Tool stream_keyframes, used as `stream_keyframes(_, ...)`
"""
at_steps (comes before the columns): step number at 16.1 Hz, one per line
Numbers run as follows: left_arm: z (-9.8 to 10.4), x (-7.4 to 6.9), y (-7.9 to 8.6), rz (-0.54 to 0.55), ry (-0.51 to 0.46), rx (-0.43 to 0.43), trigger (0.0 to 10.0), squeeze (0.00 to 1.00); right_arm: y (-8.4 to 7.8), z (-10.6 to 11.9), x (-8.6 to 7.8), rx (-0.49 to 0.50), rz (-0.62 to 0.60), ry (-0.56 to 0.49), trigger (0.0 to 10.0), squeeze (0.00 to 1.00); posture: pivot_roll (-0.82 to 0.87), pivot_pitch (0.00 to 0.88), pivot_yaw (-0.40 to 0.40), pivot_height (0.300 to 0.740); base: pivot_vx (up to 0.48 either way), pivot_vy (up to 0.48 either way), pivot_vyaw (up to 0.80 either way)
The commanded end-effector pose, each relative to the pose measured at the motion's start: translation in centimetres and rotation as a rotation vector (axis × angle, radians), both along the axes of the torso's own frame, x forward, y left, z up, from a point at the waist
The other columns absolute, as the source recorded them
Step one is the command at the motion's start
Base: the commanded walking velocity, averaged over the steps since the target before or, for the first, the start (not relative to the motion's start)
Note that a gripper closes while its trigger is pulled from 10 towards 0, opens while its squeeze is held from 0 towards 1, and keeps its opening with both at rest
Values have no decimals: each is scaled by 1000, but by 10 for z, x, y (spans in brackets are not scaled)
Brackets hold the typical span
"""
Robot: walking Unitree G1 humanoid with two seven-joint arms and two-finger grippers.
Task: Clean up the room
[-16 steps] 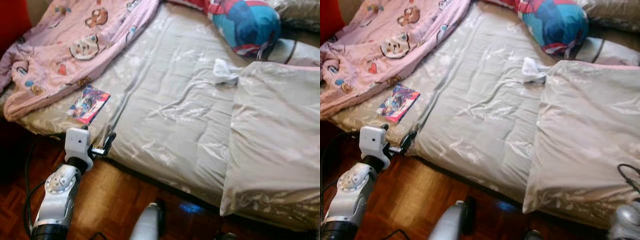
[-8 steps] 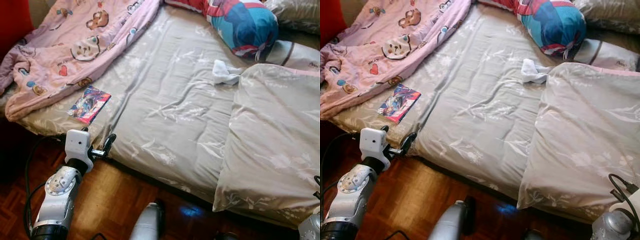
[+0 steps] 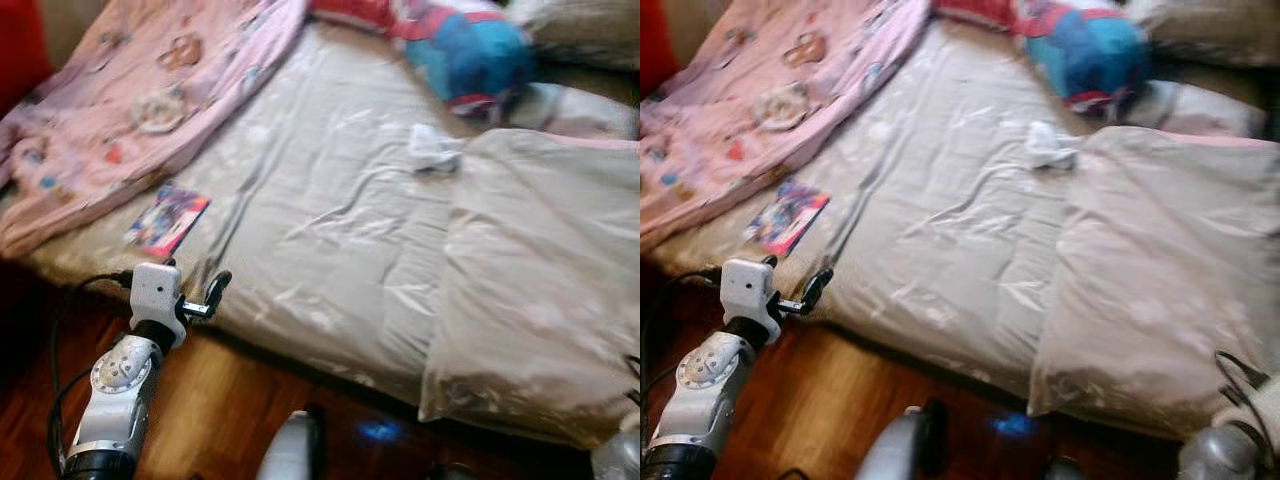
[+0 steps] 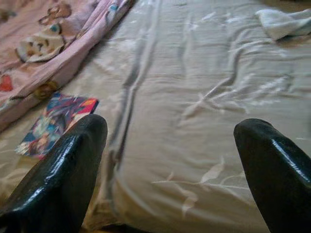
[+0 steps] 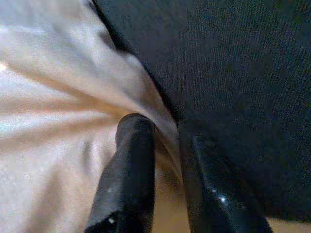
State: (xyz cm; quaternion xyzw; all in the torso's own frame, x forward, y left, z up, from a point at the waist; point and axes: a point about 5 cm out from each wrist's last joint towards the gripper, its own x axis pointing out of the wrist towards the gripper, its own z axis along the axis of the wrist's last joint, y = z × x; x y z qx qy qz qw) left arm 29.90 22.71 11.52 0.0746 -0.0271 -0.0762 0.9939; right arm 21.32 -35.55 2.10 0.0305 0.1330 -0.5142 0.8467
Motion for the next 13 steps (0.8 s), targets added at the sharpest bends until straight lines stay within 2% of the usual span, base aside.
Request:
stream_keyframes(1, -6, -3, 6, 24, 21, 26, 10000, 0, 5, -6, -4, 1, 2, 22, 10000, 1000, 143, 222, 117, 705, 0, 0, 0)
stream_keyframes(2, -6, -2, 6, 29, 20, 24, 10000, 0, 8, -4, 1, -9, 11, 2, 10000, 1000, 141, 211, 115, 705, 0, 0, 0)
stream_keyframes(3, -7, 1, 5, 35, 17, 19, 10000, 0, 14, 4, 12, -48, 63, -45, 10000, 1000, 134, 193, 108, 705, 0, 0, 0)
stream_keyframes(4, -8, 3, 7, 44, 18, 13, 10000, 0, 25, 13, 26, -99, 160, -101, 10000, 1000, 127, 183, 103, 705, 0, 0, 0)
stream_keyframes(6, -14, 2, 9, 64, 31, 7, 10000, 0, 40, 20, 39, -144, 291, -148, 10000, 1000, 121, 171, 96, 705, 0, 0, 0)
stream_keyframes(7, -22, 1, 10, 83, 47, 0, 10000, 0, 56, 24, 49, -163, 408, -187, 10000, 1000, 108, 152, 83, 705, 0, 0, 0)
stream_keyframes(8, -26, 0, 9, 93, 56, -8, 10000, 0, 65, 24, 53, -166, 472, -201, 10000, 1000, 106, 138, 70, 705, 0, 0, 0)
stream_keyframes(9, -29, -1, 9, 102, 61, -12, 10000, 0, 70, 24, 55, -160, 502, -212, 10000, 725, 105, 131, 63, 705, 0, 0, 0)
stream_keyframes(10, -38, -4, 11, 138, 81, -26, 10000, 0, 80, 21, 59, -118, 585, -210, 10000, 0, 93, 111, 31, 705, 0, 0, 0)
stream_keyframes(12, -58, -12, 15, 219, 122, -63, 10000, 0, 98, 10, 65, -14, 760, -187, 10000, 0, 90, 100, -1, 705, 0, 0, 0)
stream_keyframes(13, -61, -14, 16, 231, 129, -68, 10000, 0, 102, 8, 65, -1, 796, -178, 10000, 0, 90, 100, -1, 705, 0, 0, 0)
